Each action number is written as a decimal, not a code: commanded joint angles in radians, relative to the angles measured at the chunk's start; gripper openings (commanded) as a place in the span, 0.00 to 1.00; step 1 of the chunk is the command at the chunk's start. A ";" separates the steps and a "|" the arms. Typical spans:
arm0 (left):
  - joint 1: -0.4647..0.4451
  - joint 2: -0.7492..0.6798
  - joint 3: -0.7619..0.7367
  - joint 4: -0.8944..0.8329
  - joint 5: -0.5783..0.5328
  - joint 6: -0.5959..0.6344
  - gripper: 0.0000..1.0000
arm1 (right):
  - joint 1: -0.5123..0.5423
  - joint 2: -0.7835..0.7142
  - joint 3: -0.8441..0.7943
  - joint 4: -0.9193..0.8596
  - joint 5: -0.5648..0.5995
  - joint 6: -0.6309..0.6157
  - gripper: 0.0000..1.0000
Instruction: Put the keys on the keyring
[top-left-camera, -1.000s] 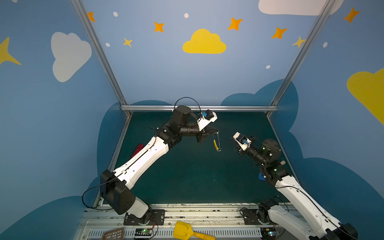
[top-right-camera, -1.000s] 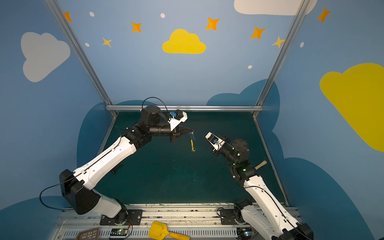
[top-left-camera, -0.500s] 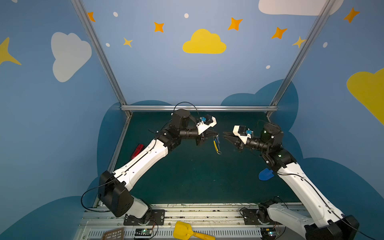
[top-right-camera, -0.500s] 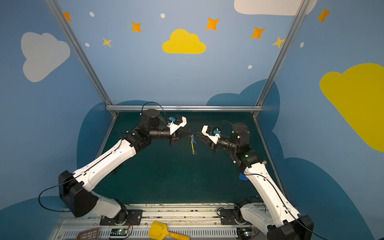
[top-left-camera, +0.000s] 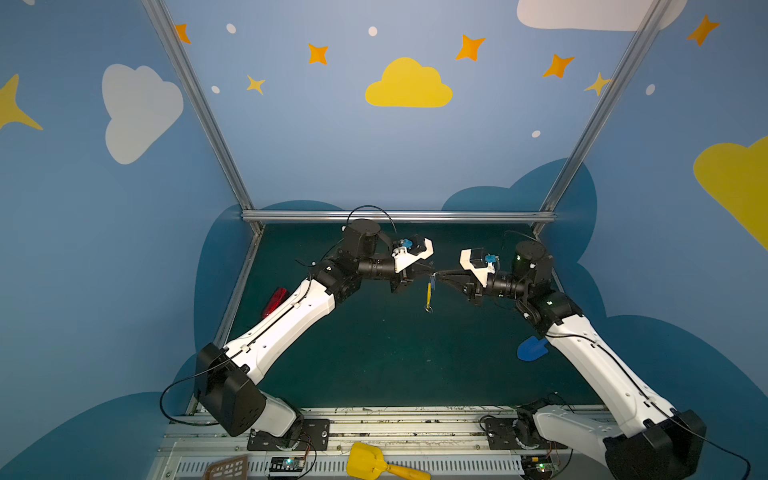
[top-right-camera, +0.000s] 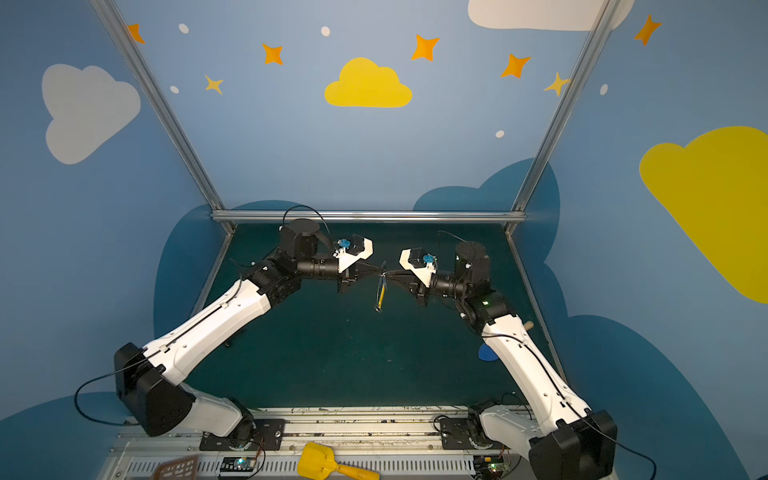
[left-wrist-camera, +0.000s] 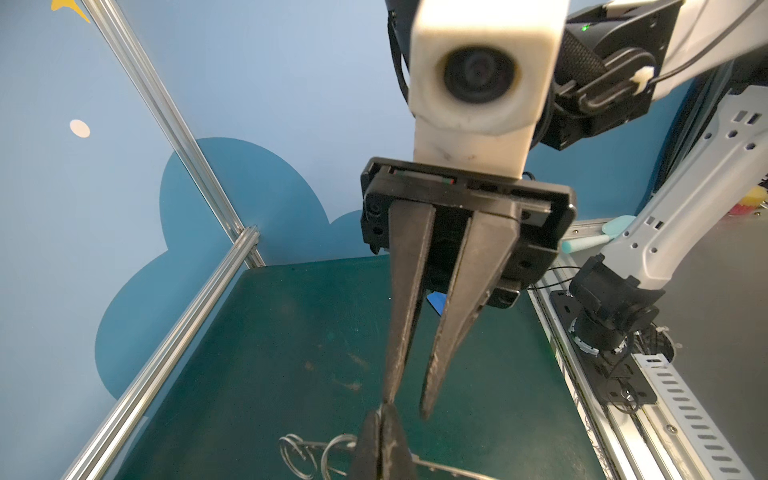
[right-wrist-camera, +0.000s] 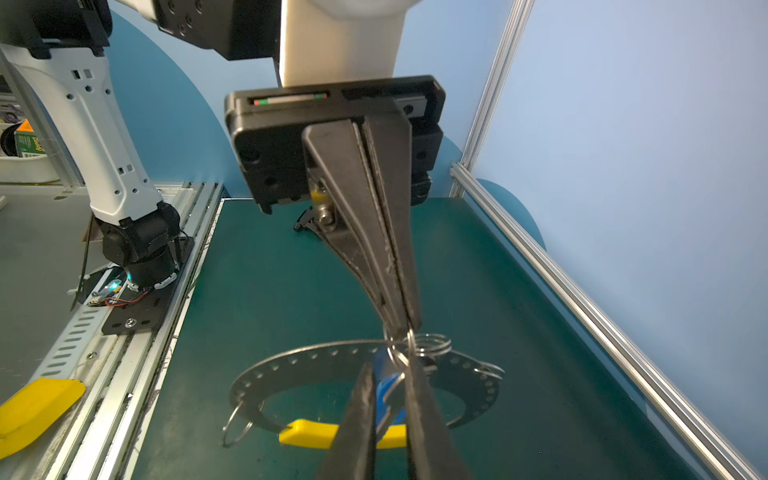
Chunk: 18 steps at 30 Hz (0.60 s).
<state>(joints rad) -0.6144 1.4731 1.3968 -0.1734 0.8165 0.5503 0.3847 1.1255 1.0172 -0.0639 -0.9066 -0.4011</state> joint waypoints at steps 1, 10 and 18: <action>-0.007 -0.016 0.030 -0.024 0.024 0.035 0.03 | -0.002 0.011 0.032 0.027 -0.020 0.025 0.16; -0.016 -0.015 0.037 -0.031 0.017 0.051 0.03 | 0.000 0.032 0.005 0.093 -0.055 0.067 0.16; -0.018 -0.021 0.035 -0.041 0.013 0.065 0.03 | 0.000 0.035 0.004 0.078 -0.079 0.066 0.09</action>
<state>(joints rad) -0.6250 1.4731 1.4090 -0.1974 0.8185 0.5983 0.3847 1.1553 1.0172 -0.0074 -0.9485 -0.3489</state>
